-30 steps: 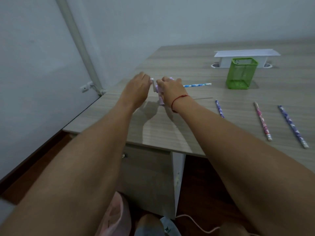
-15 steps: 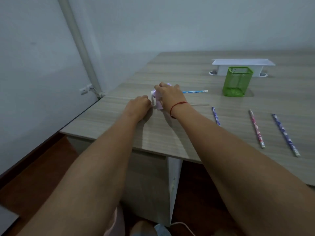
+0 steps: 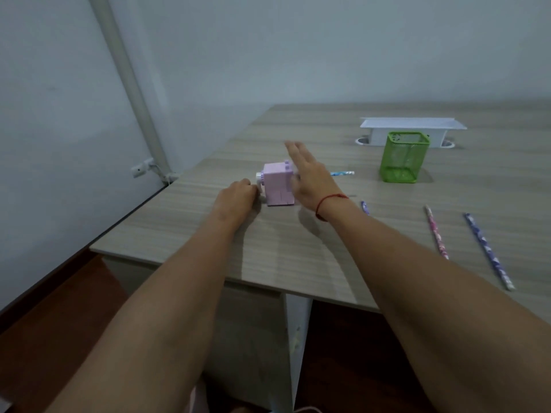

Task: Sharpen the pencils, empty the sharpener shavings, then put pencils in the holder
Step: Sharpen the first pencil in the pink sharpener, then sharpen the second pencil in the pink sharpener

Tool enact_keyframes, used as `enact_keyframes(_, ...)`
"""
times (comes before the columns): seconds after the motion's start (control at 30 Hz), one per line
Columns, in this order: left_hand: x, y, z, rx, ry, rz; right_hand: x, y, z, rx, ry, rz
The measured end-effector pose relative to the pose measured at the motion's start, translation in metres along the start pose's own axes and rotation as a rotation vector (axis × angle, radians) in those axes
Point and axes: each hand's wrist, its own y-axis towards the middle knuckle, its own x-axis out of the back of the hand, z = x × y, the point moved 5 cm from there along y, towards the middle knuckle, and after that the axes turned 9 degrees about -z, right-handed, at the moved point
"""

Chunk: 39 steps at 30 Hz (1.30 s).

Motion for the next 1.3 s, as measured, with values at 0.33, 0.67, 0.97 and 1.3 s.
enact_keyframes(0.33,0.035,0.010,-0.015,0.271,-0.439,-0.205,0.005,-0.007,-0.011,-0.002,-0.416,0.031)
enact_keyframes(0.67,0.024,0.006,-0.045,0.184,-0.433,-0.194,0.014,-0.008,-0.008,0.064,-0.507,0.116)
enact_keyframes(0.97,0.026,0.006,-0.046,0.252,-0.449,-0.148,0.036,-0.022,-0.040,0.042,-0.535,0.129)
enact_keyframes(1.3,0.026,0.007,-0.051,0.309,-0.518,-0.170,0.082,-0.042,-0.090,-0.055,-0.539,0.027)
